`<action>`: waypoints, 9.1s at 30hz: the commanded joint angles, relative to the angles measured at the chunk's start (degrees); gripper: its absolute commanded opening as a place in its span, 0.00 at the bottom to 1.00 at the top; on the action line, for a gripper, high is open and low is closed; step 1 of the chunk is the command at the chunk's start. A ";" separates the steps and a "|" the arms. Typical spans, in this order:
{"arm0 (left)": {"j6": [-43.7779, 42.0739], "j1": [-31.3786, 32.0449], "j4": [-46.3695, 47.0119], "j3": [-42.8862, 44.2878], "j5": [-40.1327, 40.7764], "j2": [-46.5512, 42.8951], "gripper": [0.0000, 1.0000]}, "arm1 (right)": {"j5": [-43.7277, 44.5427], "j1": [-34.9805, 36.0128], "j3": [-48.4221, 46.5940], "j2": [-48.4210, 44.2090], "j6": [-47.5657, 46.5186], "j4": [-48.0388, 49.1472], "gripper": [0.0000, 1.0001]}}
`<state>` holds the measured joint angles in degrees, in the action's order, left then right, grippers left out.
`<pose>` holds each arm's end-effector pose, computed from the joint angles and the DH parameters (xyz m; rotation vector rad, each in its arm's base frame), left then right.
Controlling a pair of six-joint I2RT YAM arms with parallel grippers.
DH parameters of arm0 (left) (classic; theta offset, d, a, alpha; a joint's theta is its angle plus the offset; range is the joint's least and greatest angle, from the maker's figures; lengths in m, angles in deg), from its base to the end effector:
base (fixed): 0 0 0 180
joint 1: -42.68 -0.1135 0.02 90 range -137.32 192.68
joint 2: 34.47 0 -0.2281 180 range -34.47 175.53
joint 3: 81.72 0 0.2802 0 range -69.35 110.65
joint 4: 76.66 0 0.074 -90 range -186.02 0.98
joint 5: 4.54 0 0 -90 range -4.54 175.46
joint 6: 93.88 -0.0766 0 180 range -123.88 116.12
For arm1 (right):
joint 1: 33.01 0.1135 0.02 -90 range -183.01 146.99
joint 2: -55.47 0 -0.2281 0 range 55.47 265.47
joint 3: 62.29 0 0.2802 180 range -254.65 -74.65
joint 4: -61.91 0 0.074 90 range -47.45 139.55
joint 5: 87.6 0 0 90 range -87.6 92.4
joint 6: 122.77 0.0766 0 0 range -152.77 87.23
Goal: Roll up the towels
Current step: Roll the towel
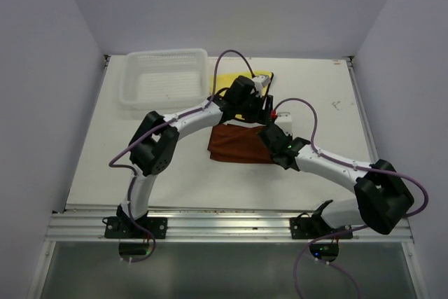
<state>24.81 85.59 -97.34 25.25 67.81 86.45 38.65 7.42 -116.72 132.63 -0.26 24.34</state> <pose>0.3724 -0.3779 0.1581 0.4769 2.2896 -1.0089 0.2539 0.1568 0.1097 0.0412 2.3602 -0.2484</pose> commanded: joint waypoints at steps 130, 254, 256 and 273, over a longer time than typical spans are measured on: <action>3.13 -0.99 -1.09 -42.23 41.38 -32.77 0.17 | -60.24 -35.77 2.26 11.41 0.80 31.70 0.58; 3.30 2.26 14.12 -28.96 21.08 -19.31 0.07 | -43.99 -20.39 -16.38 29.44 5.37 18.09 0.00; 2.96 2.17 14.38 -28.69 20.64 -20.11 0.10 | -43.90 -20.47 -16.47 29.53 5.37 18.01 0.00; 2.78 2.17 18.42 -22.63 19.14 -4.56 0.10 | -47.58 -22.67 -16.47 23.21 6.69 16.24 0.15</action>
<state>27.61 88.06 -81.95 -0.84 86.19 80.73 -9.08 -14.35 -133.44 159.14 6.08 41.17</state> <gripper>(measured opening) 0.106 0.125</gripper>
